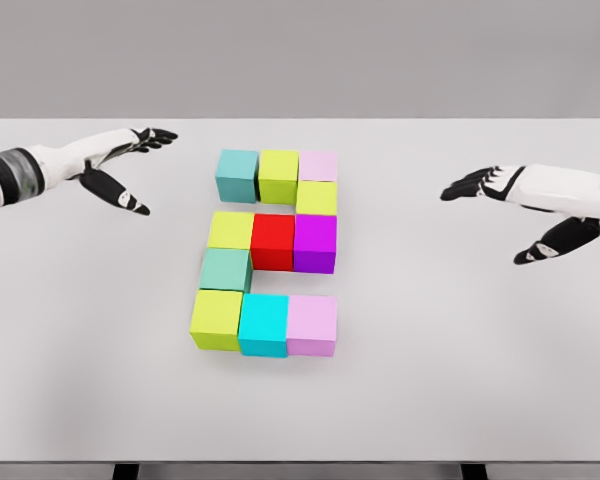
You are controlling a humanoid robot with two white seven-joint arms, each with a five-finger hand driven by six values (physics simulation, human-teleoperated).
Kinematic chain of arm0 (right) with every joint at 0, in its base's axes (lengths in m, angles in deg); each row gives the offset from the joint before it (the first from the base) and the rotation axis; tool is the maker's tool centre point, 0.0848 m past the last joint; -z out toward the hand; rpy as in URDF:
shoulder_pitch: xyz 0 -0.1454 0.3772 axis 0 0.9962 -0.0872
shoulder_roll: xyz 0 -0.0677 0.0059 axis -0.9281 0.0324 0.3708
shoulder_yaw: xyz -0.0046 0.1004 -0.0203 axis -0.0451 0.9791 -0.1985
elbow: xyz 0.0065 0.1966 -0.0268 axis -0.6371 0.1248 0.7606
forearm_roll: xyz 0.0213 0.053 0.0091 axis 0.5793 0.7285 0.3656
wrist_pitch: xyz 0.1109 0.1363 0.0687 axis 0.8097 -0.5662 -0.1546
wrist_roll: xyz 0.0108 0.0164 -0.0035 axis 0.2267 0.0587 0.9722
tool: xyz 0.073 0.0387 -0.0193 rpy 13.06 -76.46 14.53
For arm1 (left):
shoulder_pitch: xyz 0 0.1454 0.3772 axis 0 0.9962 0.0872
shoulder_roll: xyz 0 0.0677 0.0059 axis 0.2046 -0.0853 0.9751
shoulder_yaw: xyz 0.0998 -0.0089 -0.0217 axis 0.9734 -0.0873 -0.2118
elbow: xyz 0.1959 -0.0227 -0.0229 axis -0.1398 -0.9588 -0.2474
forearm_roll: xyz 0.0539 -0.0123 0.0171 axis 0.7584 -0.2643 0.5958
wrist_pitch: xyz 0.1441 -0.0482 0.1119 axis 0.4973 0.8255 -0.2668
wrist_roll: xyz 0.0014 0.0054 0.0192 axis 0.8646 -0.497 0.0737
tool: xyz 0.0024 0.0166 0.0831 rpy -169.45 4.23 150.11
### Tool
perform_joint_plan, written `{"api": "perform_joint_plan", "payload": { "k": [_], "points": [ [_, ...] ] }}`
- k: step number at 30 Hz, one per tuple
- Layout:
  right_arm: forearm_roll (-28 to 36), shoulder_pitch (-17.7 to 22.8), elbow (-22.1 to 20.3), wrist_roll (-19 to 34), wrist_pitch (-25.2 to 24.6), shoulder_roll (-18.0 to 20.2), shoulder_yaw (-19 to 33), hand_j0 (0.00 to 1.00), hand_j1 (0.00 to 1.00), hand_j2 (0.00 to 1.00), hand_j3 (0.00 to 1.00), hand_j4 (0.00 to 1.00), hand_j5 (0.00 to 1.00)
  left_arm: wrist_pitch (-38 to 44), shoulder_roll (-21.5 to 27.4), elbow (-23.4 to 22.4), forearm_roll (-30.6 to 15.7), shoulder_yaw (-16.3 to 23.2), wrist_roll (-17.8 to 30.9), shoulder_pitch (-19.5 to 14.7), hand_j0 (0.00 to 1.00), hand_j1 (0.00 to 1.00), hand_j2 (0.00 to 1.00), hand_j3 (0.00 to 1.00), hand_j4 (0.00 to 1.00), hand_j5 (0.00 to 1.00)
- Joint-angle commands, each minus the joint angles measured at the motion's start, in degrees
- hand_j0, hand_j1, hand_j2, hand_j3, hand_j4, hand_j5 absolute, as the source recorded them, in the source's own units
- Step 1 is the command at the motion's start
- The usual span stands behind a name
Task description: Assemble the squares on the desktop into the number 2
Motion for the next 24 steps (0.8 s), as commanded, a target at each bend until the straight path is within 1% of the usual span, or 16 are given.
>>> {"api": "perform_joint_plan", "payload": {
  "k": [1,2,3,5,6,8,10,12,14,16,18,19,21,24],
  "points": [
    [1.4,0.0,-0.6,0.0,-0.2,1.4,0.9,1.0,1.0,1.0,1.0,1.0,1.0,-2.3,0.4,1.2,4.2,0.9,0.0,0.0,1.0,1.0,1.0,1.0,1.0,1.0],
    [1.4,0.6,-1.1,0.0,-0.2,2.4,1.0,1.0,1.0,1.0,1.0,1.0,1.0,-3.6,0.4,1.2,7.3,1.0,0.0,0.0,1.0,1.0,1.0,1.0,1.0,1.0],
    [1.4,1.3,-1.8,0.0,-0.2,3.4,1.0,1.0,1.0,1.0,1.0,1.0,1.0,-4.9,0.4,1.2,8.9,1.0,0.0,0.0,1.0,1.0,1.0,1.0,1.0,1.0],
    [1.4,1.8,-3.3,0.0,-0.2,3.9,1.0,1.0,1.0,1.0,1.0,1.0,1.0,-8.0,0.5,1.2,11.8,1.1,0.0,0.0,1.0,1.0,1.0,1.0,1.0,1.0],
    [1.4,3.6,-2.9,0.0,-0.2,4.2,1.1,1.0,1.0,1.0,1.0,1.0,1.0,-9.2,1.0,1.1,13.6,1.1,0.0,0.0,1.0,1.0,1.0,1.0,1.0,1.0],
    [1.4,4.7,-2.8,0.0,-0.2,4.2,1.1,1.0,1.0,1.0,1.0,1.0,1.0,-9.2,1.1,0.6,16.5,1.1,0.0,-0.4,1.0,1.0,1.0,1.0,1.0,1.0],
    [1.4,5.0,-3.3,0.0,-0.2,4.2,2.4,1.0,1.0,1.0,1.0,1.0,1.0,-9.5,0.7,0.4,22.9,1.1,0.0,-1.0,1.0,1.0,1.0,1.0,1.0,1.0],
    [1.4,6.2,-2.9,0.0,-0.2,4.8,2.8,1.0,1.0,1.0,1.0,1.0,1.0,-9.5,-0.1,0.3,25.4,1.2,0.0,-1.0,1.0,1.0,1.0,1.0,1.0,1.0],
    [1.4,8.3,-3.0,0.0,-0.2,5.2,2.8,1.0,1.0,1.0,1.0,1.0,1.0,-9.5,-1.7,0.2,29.2,1.2,0.0,-1.0,1.0,1.0,1.0,1.0,1.0,1.0],
    [1.5,8.3,-2.6,0.0,-0.2,5.2,2.8,1.0,1.0,1.0,1.0,1.0,1.0,-9.6,-1.8,0.2,30.7,1.2,0.0,-0.7,1.0,1.0,1.0,1.0,1.0,1.0],
    [1.6,8.3,-2.7,0.0,-0.2,5.1,2.8,1.0,1.0,1.0,1.0,1.0,1.0,-9.7,-1.9,0.4,30.7,2.5,0.0,-0.7,1.0,1.0,1.0,1.0,1.0,1.0],
    [1.6,8.3,-2.6,0.0,-0.2,5.2,3.0,1.0,1.0,1.0,1.0,1.0,1.0,-11.7,-1.8,0.6,30.8,3.0,0.0,-0.8,1.0,1.0,1.0,1.0,1.0,1.0],
    [1.6,8.4,-2.6,0.0,-0.2,6.7,3.6,1.0,1.0,1.0,1.0,1.0,1.0,-16.1,-1.8,0.6,31.2,3.0,0.0,-1.0,1.0,1.0,1.0,1.0,1.0,1.0],
    [2.0,8.5,-2.9,0.0,-0.2,7.0,3.6,1.0,1.0,1.0,1.0,1.0,1.0,-16.4,-2.0,0.5,31.1,3.1,0.0,-1.0,1.0,1.0,1.0,1.0,1.0,1.0]
  ]
}}
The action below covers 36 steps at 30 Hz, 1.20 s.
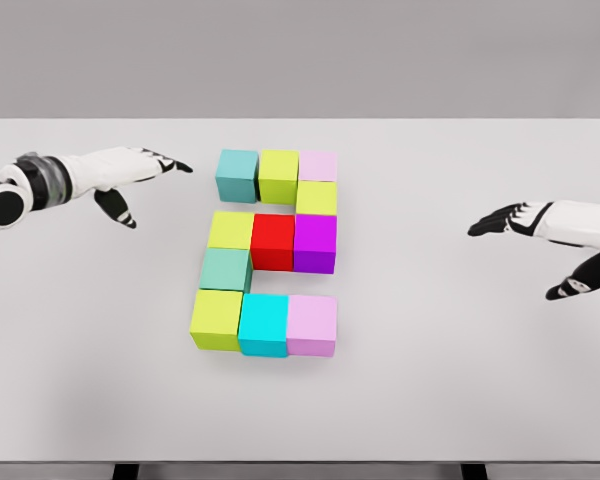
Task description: Assemble the squares on the desktop into the number 2
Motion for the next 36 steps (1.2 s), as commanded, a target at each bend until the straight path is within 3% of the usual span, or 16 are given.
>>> {"api": "perform_joint_plan", "payload": {
  "k": [1,36],
  "points": [
    [0.7,0.2,-0.4,0.0,-0.2,0.5,0.1,1.0,1.0,1.0,1.0,1.0,1.0,-1.1,-0.1,0.0,0.1,0.2,0.0,0.0,1.0,1.0,1.0,1.0,1.0,1.0],
    [0.7,2.1,-2.4,0.0,-0.2,0.1,0.3,1.0,1.0,1.0,1.0,1.0,1.0,-0.3,-5.2,-1.2,4.3,0.2,0.0,-0.7,1.0,1.0,1.0,1.0,1.0,1.0]
  ]
}}
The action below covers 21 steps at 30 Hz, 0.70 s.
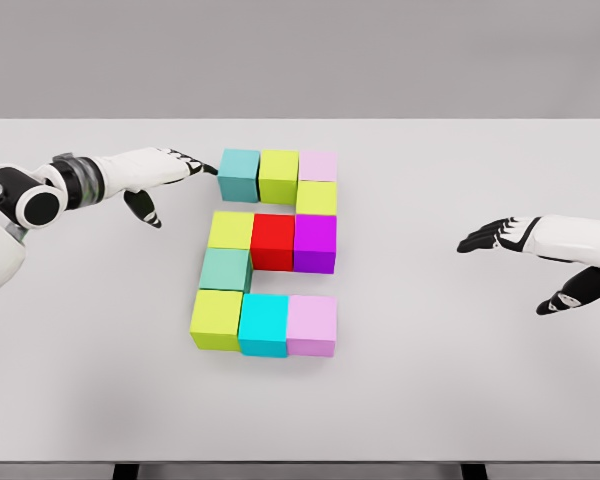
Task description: Assemble the squares on the desktop into the number 2
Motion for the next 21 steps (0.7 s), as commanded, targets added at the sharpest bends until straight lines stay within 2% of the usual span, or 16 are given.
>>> {"api": "perform_joint_plan", "payload": {
  "k": [1,9,12,13,14,15,16,17,20,21],
  "points": [
    [0.4,0.0,0.0,0.0,-0.2,0.0,0.0,1.0,1.0,1.0,1.0,1.0,1.0,0.1,-0.2,0.0,-0.1,0.0,0.0,0.0,1.0,1.0,1.0,1.0,1.0,1.0],
    [0.4,0.1,0.0,0.0,-0.2,0.0,0.0,1.0,1.0,1.0,1.0,1.0,1.0,0.1,0.1,0.0,-0.1,-0.2,0.0,0.0,1.0,1.0,1.0,1.0,1.0,1.0],
    [0.4,0.3,-0.1,0.0,-0.2,-0.1,0.0,1.0,1.0,1.0,1.0,1.0,1.0,-0.7,2.8,0.0,-1.1,-1.1,0.0,-0.3,1.0,1.0,1.0,1.0,1.0,1.0],
    [0.4,0.4,-0.3,0.0,-0.2,0.1,0.0,1.0,1.0,1.0,1.0,1.0,1.0,-1.3,4.1,0.2,-2.7,-2.7,0.0,-0.3,1.0,1.0,1.0,1.0,1.0,1.0],
    [0.4,0.6,-0.4,0.0,-0.2,0.2,0.0,1.0,1.0,1.0,1.0,1.0,1.0,-3.2,5.3,0.4,-4.8,-4.3,0.0,0.1,1.0,1.0,1.0,1.0,1.0,1.0],
    [0.4,0.9,-0.4,0.0,-0.2,0.2,0.0,1.0,1.0,1.0,1.0,1.0,1.0,-8.8,7.5,0.6,-8.3,-6.4,0.0,0.4,1.0,1.0,1.0,1.0,1.0,1.0],
    [0.3,1.2,-0.5,0.0,-0.2,0.2,0.0,1.0,1.0,1.0,1.0,1.0,1.0,-16.4,8.8,0.4,-12.1,-8.8,0.0,0.6,1.0,1.0,1.0,1.0,1.0,1.0],
    [0.4,1.8,-0.4,0.0,-0.2,0.1,0.0,1.0,1.0,1.0,1.0,1.0,1.0,-18.8,10.0,0.1,-16.9,-11.0,0.0,0.7,1.0,1.0,1.0,1.0,1.0,1.0],
    [0.4,2.5,-0.3,0.0,-0.2,0.0,0.0,1.0,1.0,1.0,1.0,1.0,1.0,-18.8,13.2,0.0,-30.4,-11.8,0.0,2.6,1.0,1.0,1.0,1.0,1.0,1.0],
    [0.4,2.5,-0.3,0.0,-0.2,0.0,0.2,1.0,1.0,1.0,1.0,1.0,1.0,-18.8,14.2,-0.3,-35.7,-11.8,0.0,4.9,1.0,1.0,1.0,1.0,1.0,1.0]
  ]
}}
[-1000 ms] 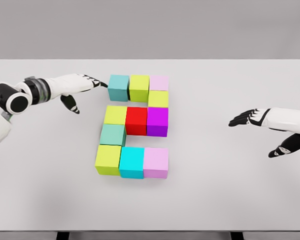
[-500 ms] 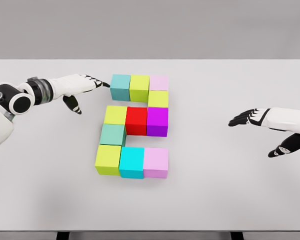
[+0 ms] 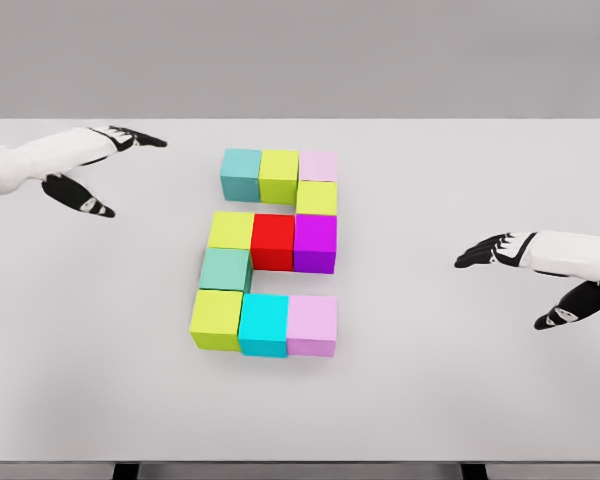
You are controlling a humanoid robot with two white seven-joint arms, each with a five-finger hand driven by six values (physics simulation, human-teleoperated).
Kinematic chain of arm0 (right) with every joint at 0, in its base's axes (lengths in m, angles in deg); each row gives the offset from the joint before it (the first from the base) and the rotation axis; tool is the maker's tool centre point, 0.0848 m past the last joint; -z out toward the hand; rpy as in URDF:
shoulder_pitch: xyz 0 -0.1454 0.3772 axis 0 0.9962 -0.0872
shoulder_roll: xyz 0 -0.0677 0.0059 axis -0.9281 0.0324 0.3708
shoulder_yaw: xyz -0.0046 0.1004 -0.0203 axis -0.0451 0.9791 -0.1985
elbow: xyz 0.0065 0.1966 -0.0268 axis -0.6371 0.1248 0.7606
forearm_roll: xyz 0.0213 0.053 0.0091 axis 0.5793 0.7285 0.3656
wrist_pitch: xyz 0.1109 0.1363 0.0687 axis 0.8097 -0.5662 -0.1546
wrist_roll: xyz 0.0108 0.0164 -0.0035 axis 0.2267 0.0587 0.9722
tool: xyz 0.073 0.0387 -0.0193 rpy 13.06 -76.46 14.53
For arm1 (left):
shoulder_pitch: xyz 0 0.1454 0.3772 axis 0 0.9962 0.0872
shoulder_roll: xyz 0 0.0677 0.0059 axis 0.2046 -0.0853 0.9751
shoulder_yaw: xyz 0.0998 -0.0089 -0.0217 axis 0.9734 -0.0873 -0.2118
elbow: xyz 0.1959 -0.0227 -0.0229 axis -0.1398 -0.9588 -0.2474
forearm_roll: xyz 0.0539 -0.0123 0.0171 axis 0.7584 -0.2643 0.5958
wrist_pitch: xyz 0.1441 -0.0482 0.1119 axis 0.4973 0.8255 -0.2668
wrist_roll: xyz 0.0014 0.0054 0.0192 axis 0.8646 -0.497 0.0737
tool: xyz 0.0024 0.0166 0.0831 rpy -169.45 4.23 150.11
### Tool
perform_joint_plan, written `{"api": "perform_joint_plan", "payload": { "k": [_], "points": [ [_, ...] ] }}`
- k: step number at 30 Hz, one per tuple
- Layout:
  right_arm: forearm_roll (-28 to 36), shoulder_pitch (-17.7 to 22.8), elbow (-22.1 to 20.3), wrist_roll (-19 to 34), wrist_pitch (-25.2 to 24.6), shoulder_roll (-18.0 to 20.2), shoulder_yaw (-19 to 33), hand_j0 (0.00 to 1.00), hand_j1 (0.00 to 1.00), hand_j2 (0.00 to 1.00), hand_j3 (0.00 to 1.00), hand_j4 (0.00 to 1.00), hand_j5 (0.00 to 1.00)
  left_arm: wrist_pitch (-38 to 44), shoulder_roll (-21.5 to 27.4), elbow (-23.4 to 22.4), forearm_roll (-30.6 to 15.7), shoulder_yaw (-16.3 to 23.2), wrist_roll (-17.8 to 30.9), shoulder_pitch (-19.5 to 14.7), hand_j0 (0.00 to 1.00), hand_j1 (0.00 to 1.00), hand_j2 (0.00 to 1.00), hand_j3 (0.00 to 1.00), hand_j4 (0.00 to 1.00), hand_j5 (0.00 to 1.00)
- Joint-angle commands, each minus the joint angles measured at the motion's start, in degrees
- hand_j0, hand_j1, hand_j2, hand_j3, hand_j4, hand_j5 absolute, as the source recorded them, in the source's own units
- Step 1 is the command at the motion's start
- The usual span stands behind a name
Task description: Assemble the squares on the desktop into the number 2
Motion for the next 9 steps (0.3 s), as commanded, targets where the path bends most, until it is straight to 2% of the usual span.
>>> {"api": "perform_joint_plan", "payload": {
  "k": [1,3,5,9],
  "points": [
    [0.4,0.0,0.0,0.0,-0.2,0.0,0.2,1.0,1.0,1.0,1.0,1.0,1.0,-1.8,2.9,-0.3,-12.3,-1.3,0.0,0.0,1.0,1.0,1.0,1.0,1.0,1.0],
    [0.4,0.1,0.4,0.0,-0.2,-0.6,0.2,1.0,1.0,1.0,1.0,1.0,1.0,-1.8,5.8,-1.2,-21.3,-1.3,0.0,4.2,1.0,1.0,1.0,1.0,1.0,1.0],
    [0.3,0.6,0.9,0.0,-0.2,-2.1,0.3,1.0,1.0,1.0,1.0,1.0,1.0,-1.8,7.0,-3.3,-26.6,-1.3,0.0,6.2,1.0,1.0,1.0,1.0,1.0,1.0],
    [0.3,0.7,0.3,0.0,-0.2,-2.1,0.3,1.0,1.0,1.0,1.0,1.0,1.0,-1.8,6.9,-3.5,-26.5,-1.3,0.0,10.4,1.0,1.0,1.0,1.0,1.0,1.0]
  ]
}}
